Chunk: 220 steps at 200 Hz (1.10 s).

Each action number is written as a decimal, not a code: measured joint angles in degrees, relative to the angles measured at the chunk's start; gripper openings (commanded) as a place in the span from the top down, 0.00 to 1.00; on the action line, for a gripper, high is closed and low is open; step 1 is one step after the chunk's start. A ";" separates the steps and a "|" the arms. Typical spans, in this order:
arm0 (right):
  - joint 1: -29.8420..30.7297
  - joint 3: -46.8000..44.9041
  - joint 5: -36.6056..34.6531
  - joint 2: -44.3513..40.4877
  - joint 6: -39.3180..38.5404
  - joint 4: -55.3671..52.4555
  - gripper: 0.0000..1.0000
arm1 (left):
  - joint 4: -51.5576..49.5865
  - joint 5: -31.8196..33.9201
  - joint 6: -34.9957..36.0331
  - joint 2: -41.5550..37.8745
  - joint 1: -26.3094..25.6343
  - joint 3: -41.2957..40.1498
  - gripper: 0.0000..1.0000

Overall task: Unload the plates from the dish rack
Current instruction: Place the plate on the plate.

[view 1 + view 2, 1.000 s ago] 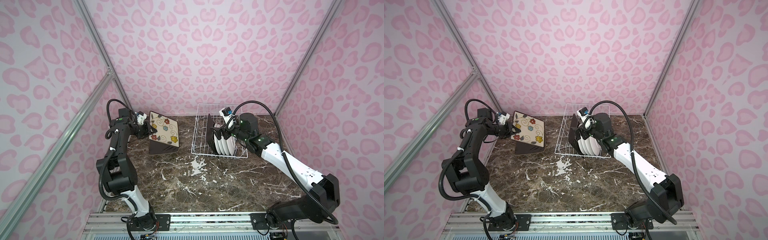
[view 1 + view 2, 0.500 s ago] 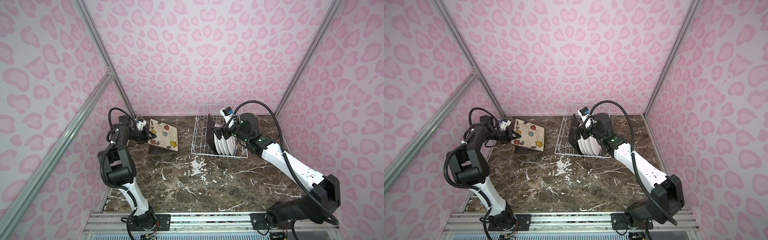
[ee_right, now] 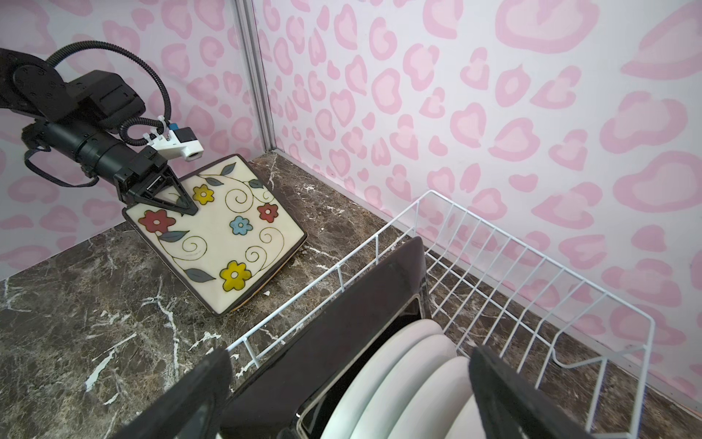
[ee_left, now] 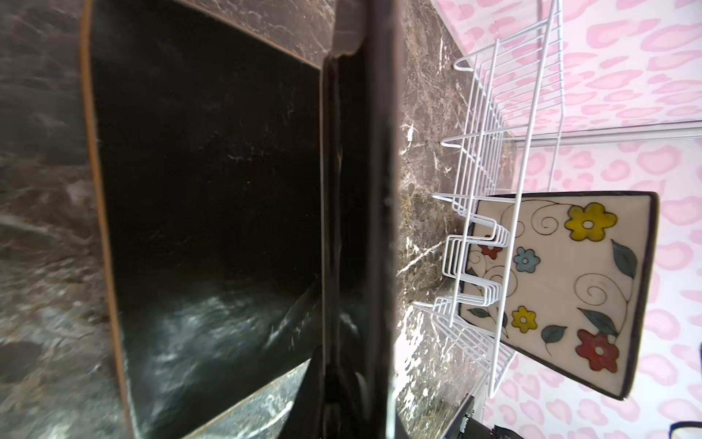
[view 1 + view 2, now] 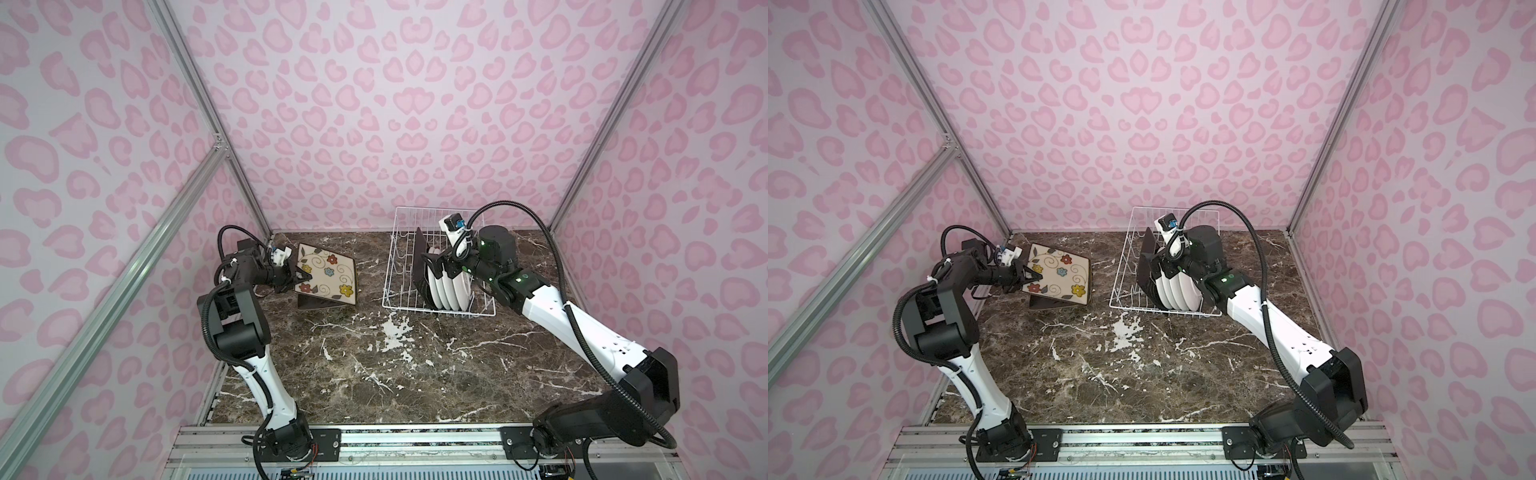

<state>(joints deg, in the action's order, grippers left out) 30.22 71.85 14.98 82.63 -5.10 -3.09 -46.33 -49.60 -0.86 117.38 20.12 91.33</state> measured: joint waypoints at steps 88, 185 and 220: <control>0.42 -1.51 -0.44 -1.29 0.20 0.04 0.01 | 1.03 -2.34 -0.02 3.30 0.02 1.05 0.96; 0.44 -2.27 -0.61 -2.03 0.15 0.04 0.01 | 0.04 -3.06 -0.22 5.22 1.81 2.38 0.94; 0.52 -2.23 -0.61 -1.90 0.13 0.04 0.01 | -0.31 -2.99 0.48 5.73 2.93 2.67 0.86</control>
<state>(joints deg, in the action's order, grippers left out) 30.74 69.63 14.37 80.73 -4.97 -3.05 -46.63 -52.60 -0.38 123.11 23.05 94.00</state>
